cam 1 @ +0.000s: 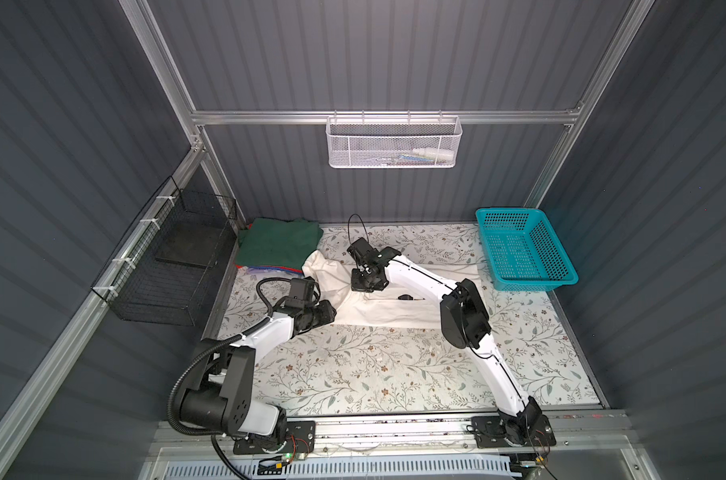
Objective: Fold and stack the t-shirts
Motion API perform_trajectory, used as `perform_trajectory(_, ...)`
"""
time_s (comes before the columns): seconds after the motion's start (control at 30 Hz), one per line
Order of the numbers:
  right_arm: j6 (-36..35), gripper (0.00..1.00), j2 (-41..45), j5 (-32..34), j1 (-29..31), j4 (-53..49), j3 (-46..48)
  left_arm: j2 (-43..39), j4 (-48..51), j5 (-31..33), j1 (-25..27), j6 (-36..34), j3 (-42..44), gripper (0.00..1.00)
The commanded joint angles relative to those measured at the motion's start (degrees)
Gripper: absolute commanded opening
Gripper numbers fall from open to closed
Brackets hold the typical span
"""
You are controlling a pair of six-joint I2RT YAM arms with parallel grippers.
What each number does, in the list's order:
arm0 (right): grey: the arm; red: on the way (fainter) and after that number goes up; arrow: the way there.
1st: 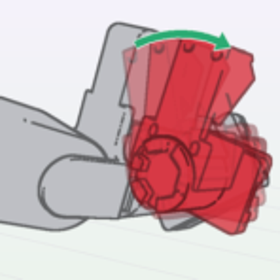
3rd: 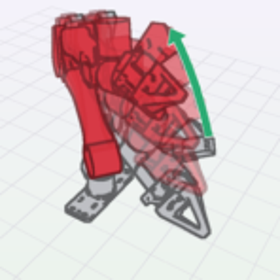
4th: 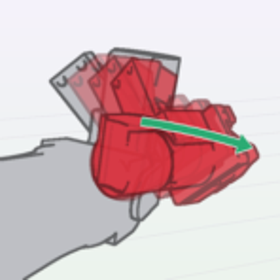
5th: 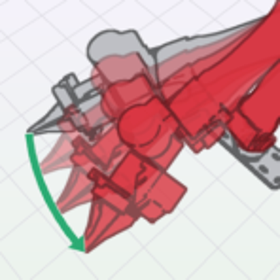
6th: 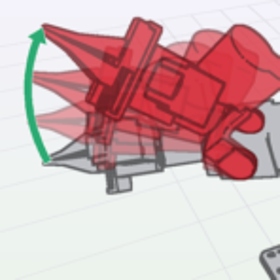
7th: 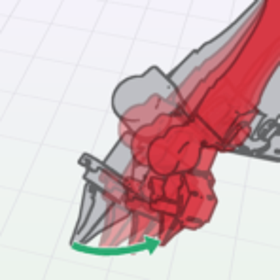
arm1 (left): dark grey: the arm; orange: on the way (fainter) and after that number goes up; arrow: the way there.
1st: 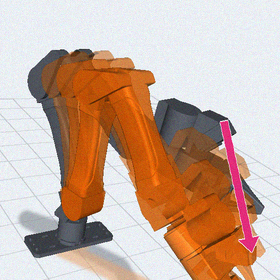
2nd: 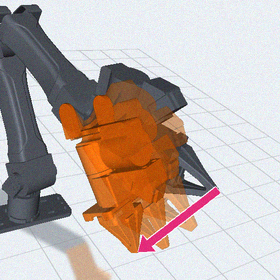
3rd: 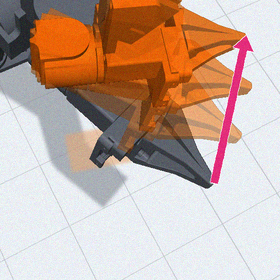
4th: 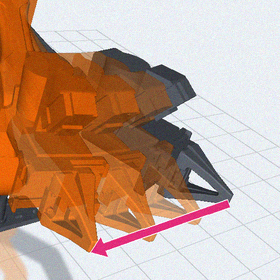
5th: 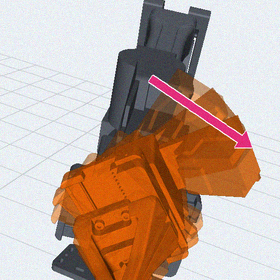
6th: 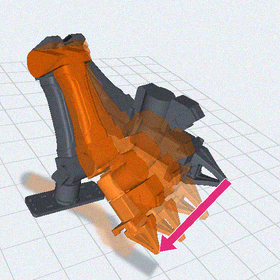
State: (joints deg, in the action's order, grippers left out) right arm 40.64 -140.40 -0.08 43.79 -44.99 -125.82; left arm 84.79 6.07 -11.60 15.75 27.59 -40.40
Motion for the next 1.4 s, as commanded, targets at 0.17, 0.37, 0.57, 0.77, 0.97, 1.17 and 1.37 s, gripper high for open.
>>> perform_trajectory(0.17,0.27,0.07,-0.56,-0.29,-0.36,-0.19,0.48,6.97,0.25,-1.5,0.07,-0.31,-3.91,0.34)
perform_trajectory(0.37,0.45,0.07,-0.25,-0.62,-0.46,0.76,1.59,5.06,1.09,1.03,0.07,0.84,-5.3,0.31)
perform_trajectory(0.57,0.56,0.07,-0.31,-0.91,-0.55,1.05,1.73,5.25,2.9,0.69,0.07,0.99,-7.51,0.31)
perform_trajectory(0.77,0.08,0.07,0.14,-0.57,-0.55,1.04,1.91,5.87,5.67,0.21,0.07,0.13,-10.1,0.29)
perform_trajectory(0.97,0.01,0.07,0.26,-0.52,-0.56,1.09,2.08,4.44,7.12,-0.01,0.07,-0.3,-11.28,0.38)
perform_trajectory(1.17,0.06,0.07,0.12,-1.05,-0.55,1.53,2.25,5.62,6.9,-0.74,0.07,-0.33,-11.82,0.35)
perform_trajectory(1.37,-0.2,0.07,0.37,-0.56,-0.55,1.38,2.33,6.43,6.07,-0.43,0.06,0.03,-12.55,0.11)
